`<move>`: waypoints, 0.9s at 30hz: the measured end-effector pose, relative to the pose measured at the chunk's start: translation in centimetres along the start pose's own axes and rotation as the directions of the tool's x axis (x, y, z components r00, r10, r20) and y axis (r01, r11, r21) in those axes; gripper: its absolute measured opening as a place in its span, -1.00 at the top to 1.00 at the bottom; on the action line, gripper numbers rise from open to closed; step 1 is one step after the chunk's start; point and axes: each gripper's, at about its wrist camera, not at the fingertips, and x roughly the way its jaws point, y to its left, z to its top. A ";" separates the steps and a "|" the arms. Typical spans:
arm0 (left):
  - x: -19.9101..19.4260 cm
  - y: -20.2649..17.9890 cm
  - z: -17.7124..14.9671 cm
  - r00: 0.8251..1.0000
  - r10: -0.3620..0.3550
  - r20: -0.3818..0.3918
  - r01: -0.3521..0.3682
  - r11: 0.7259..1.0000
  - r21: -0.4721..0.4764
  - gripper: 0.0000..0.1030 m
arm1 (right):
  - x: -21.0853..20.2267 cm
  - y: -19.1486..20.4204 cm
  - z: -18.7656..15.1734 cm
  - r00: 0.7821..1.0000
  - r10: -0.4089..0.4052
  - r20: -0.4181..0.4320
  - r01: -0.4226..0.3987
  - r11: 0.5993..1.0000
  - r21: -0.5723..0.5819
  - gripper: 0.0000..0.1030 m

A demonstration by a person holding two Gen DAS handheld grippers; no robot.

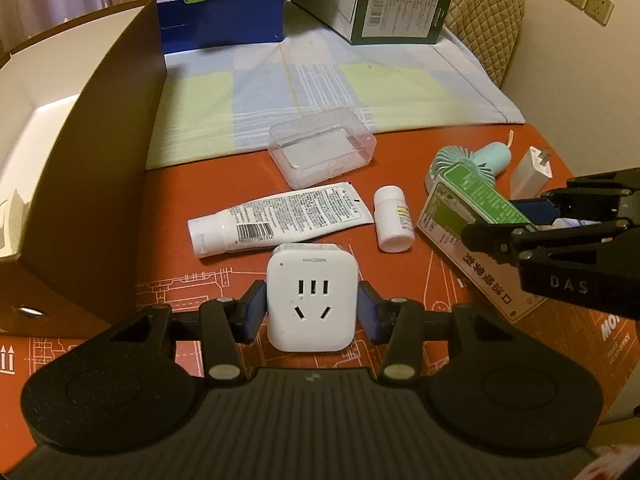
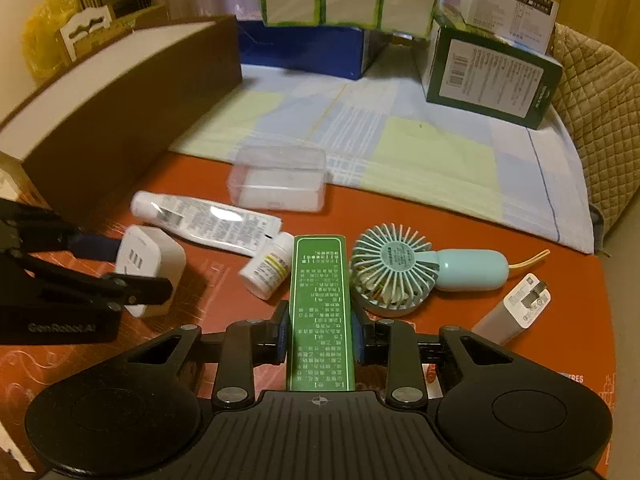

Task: Organize rigid objects
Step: 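Carry the socket cube and green box over the cardboard box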

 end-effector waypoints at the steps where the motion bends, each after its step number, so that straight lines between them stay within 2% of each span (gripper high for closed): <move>1: -0.3 0.0 0.0 1.000 -0.002 0.005 0.002 1.000 0.000 0.16 | -0.3 0.1 0.0 1.000 0.002 0.006 -0.002 1.000 0.001 0.48; 14: -6.6 0.9 0.9 0.994 -0.038 0.106 0.039 0.999 -0.010 0.16 | -5.3 2.6 1.5 0.995 0.024 0.094 -0.028 0.999 0.045 0.48; 21: -10.6 3.2 1.4 0.984 -0.030 0.176 0.037 0.999 -0.033 0.16 | -7.5 5.5 3.2 0.986 0.061 0.158 -0.068 0.997 0.038 0.48; 27: -13.6 6.3 1.8 0.973 0.004 0.231 0.010 0.998 -0.061 0.16 | -8.5 8.9 5.4 0.969 0.122 0.213 -0.127 0.992 0.010 0.48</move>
